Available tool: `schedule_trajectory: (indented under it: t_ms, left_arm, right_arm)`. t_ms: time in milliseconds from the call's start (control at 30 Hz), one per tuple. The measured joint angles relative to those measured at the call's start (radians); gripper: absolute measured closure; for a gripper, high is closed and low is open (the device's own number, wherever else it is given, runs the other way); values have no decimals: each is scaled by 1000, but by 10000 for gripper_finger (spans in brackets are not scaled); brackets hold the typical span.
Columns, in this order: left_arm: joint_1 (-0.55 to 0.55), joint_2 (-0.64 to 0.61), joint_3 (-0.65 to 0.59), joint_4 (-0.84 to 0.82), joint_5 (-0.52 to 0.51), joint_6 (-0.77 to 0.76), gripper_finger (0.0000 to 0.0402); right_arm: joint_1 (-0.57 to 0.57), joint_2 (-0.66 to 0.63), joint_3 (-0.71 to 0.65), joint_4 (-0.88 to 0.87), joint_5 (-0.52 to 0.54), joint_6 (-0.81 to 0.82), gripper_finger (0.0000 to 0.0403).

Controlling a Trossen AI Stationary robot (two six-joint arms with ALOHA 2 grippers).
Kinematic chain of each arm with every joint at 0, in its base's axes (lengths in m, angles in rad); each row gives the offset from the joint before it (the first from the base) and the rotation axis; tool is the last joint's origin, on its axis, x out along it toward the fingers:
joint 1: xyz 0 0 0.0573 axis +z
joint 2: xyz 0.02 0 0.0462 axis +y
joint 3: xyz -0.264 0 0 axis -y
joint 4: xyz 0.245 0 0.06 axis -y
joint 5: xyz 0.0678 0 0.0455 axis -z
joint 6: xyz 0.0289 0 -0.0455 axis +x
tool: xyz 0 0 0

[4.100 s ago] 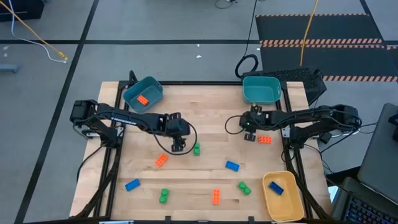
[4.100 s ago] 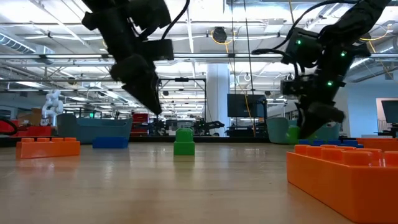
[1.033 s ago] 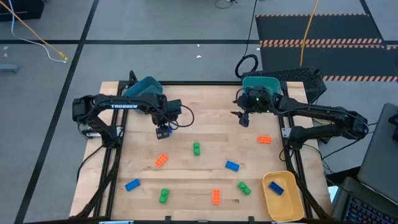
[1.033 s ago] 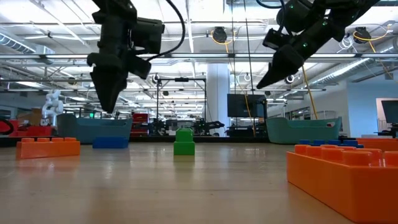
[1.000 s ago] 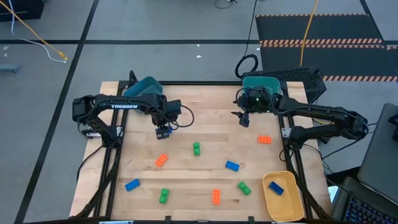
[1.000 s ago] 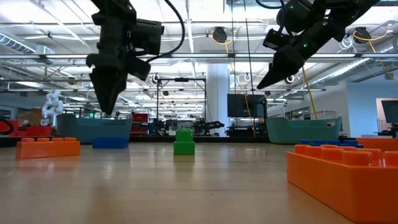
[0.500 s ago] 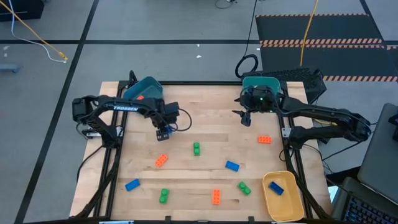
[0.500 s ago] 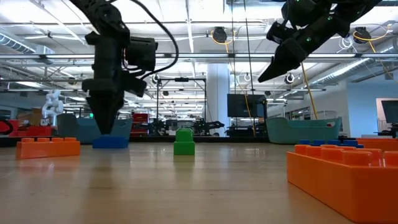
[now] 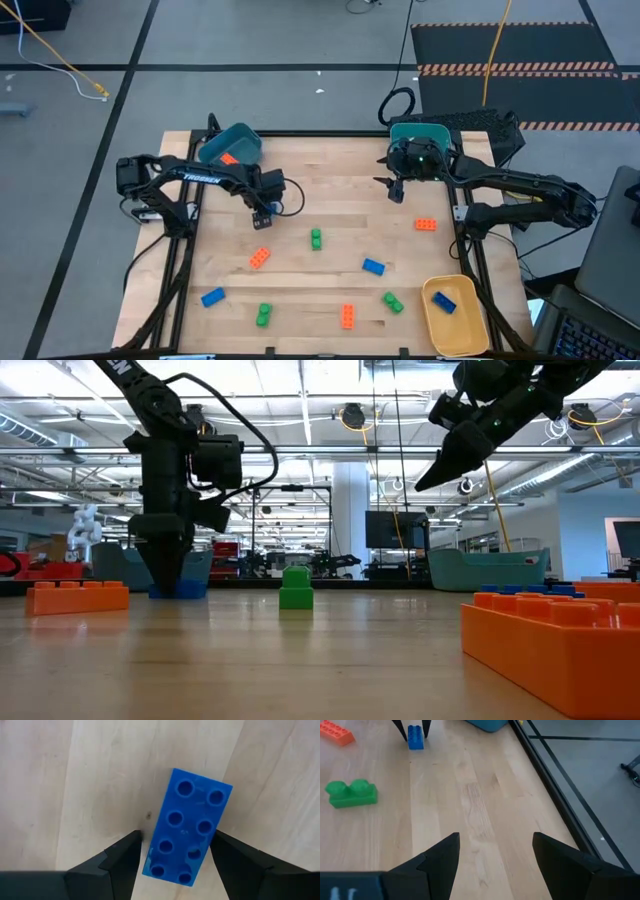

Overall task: Sort & place blocks by color
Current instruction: Put the top blue game piece into the yellow bin

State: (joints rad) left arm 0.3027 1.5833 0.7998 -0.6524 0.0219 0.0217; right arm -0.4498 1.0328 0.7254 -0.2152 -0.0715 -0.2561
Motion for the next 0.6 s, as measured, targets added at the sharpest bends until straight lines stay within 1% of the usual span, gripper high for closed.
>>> schedule_trajectory:
  t_ms: [100, 200, 267, 400, 433, 600]
  left_arm:
    - [-8, 0, 0, 1, -3, -6, 166]
    - [-24, 0, 0, 11, -4, -25, 181]
    - [-34, 0, 0, 27, -3, -31, 200]
    - [-51, 0, 0, 27, -4, -31, 256]
    - [-53, 0, 0, 27, -6, -34, 264]
    - [-56, 0, 5, 27, -7, -59, 264]
  right_arm:
    - [-1, 0, 0, 1, 0, -22, 159]
    - [-2, 0, 0, 2, 0, -25, 159]
    - [-2, 0, 0, 3, 0, -25, 159]
    - [-2, 0, 0, 2, 1, -26, 159]
    - [-2, 0, 0, 1, 1, -25, 159]
    - [-2, 0, 0, 1, 1, -26, 159]
